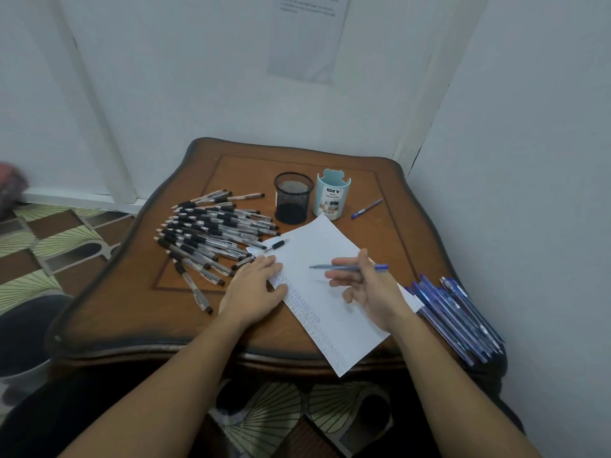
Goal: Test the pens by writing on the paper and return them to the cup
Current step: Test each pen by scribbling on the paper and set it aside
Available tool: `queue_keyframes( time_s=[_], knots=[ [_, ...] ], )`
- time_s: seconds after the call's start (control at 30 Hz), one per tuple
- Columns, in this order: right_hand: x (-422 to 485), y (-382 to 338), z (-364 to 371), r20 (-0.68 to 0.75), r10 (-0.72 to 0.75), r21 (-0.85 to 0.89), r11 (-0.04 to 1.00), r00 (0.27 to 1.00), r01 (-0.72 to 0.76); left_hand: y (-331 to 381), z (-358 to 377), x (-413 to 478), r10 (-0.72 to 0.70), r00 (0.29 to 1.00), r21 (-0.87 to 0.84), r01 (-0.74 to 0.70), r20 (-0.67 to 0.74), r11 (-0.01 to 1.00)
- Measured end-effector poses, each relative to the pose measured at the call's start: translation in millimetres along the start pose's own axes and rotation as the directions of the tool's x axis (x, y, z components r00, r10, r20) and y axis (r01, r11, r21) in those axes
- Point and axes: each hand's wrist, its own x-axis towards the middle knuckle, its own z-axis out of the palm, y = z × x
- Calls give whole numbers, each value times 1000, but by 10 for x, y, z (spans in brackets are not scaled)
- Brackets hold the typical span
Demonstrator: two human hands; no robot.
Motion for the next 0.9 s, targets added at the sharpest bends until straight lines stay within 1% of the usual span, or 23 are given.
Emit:
queue_keyframes(
  time_s=[0.1, 0.27, 0.3, 0.37, 0.43, 0.53, 0.7, 0.9],
  knots=[
    [-36, 168, 4, 26, -64, -9, 998, 998, 64, 1, 8, 3, 3, 1000, 14, -3, -9, 1000],
    [-96, 310, 7, 114, -92, -125, 986, 989, 106, 2, 17, 11, 3, 1000, 23, -3, -19, 1000],
    [-109, 313, 11, 115, -94, -167, 980, 989, 112, 0, 19, 12, 3, 1000, 19, -3, -20, 1000],
    [-124, 317, 16, 101, -126, -302, 941, 987, 151, -2, 18, 12, 3, 1000, 9, -3, -20, 1000],
    [-142, 323, 22, 110, -142, -381, 908, 984, 174, 2, 19, 12, 1, 1000, 4, -1, -21, 1000],
    [-184, 340, 3, 128, -137, -385, 906, 982, 176, 7, 17, 12, -6, 1000, -6, 6, -26, 1000],
    [-195, 397, -4, 128, -204, -450, 860, 971, 240, 11, 9, 6, -7, 1000, -5, 7, -25, 1000],
    [-190, 429, 6, 150, -203, -457, 853, 968, 250, 20, 12, 3, -14, 999, 2, 14, -34, 1000]
  ],
)
